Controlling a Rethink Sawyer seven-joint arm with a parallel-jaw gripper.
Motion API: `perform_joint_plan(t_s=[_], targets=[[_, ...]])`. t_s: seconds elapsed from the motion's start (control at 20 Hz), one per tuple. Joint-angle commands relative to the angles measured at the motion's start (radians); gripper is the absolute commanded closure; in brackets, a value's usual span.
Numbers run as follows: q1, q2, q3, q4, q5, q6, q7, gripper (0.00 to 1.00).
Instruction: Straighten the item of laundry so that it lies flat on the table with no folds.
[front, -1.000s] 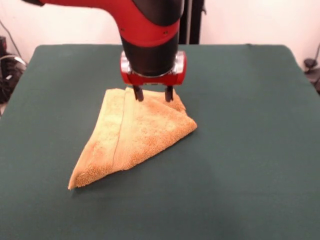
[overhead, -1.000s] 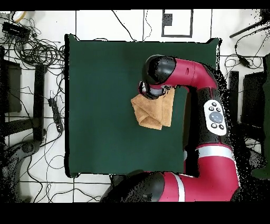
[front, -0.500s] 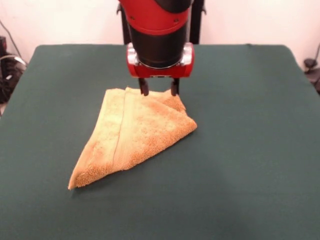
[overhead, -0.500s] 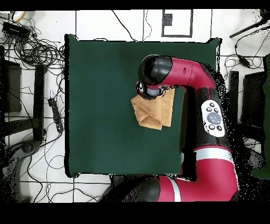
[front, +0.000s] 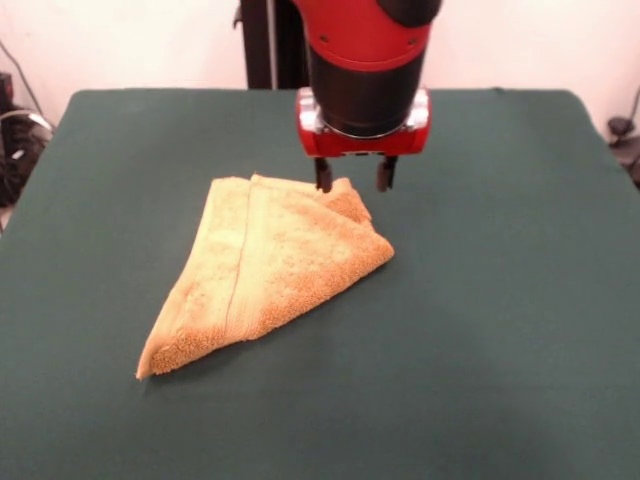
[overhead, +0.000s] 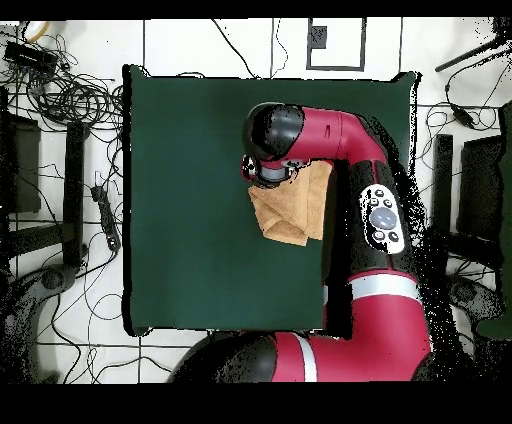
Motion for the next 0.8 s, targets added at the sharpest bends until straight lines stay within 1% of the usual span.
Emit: perform_joint_plan(t_s=[0.05,0.8], targets=[[0.047,0.079,0.07,0.051,0.022,-0.017,0.048,0.0],[0.034,0.12,0.065,0.058,-0.002,-0.099,0.031,0.0]])
